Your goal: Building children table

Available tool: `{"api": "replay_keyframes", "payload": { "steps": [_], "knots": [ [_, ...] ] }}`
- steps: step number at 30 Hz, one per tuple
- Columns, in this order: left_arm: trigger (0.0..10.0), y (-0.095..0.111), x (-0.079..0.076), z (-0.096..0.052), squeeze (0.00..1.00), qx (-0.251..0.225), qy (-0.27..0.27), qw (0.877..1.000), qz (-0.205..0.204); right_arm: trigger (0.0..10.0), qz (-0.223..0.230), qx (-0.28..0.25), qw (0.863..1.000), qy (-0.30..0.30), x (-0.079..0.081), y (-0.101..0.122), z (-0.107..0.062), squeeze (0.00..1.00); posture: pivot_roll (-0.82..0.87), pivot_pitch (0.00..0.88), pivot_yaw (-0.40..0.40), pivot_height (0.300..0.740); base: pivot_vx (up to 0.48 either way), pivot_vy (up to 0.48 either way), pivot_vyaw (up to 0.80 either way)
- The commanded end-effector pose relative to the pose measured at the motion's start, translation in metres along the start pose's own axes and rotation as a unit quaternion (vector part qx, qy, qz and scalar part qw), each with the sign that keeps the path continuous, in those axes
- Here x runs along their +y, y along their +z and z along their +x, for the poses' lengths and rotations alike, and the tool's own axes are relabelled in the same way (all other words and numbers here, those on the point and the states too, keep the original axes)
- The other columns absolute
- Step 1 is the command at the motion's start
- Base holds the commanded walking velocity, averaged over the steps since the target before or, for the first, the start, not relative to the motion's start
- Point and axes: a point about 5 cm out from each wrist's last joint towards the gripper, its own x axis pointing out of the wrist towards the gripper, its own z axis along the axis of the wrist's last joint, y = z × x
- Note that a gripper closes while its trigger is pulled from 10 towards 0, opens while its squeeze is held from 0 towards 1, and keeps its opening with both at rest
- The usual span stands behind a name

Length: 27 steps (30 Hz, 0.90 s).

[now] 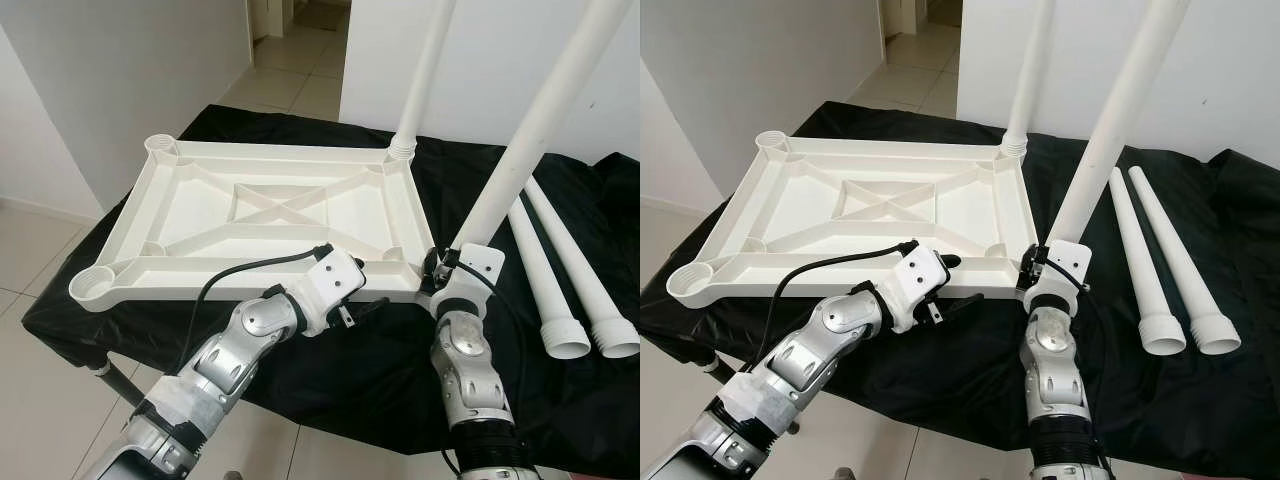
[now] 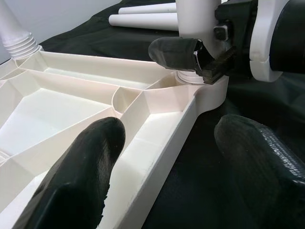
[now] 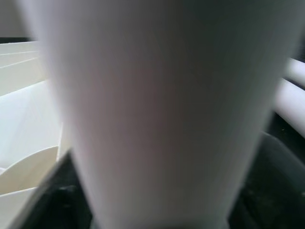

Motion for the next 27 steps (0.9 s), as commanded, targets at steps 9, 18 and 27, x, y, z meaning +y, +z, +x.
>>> {"api": "replay_keyframes", "payload": {
  "steps": [9,18,27],
  "knots": [
    [10.0,0.0,-0.003,-0.002,0.0,0.004,-0.038,0.999,0.006,10.0,0.002,-0.005,0.998,0.067,-0.018,-0.004,0.002,0.0,-0.05,0.0,-0.022,0.74,0.0,0.0,0.0],
    [10.0,0.002,-0.008,-0.001,0.0,0.0,-0.054,0.999,0.004,10.0,-0.011,-0.018,0.989,0.147,-0.021,-0.002,0.007,0.0,-0.05,0.0,-0.02,0.74,0.0,0.0,0.0],
    [10.0,0.002,-0.015,0.001,0.0,-0.003,-0.071,0.997,-0.002,10.0,-0.029,-0.03,0.973,0.227,-0.015,0.0,0.013,0.0,-0.06,0.0,-0.015,0.74,0.0,0.0,0.0]
  ]
}}
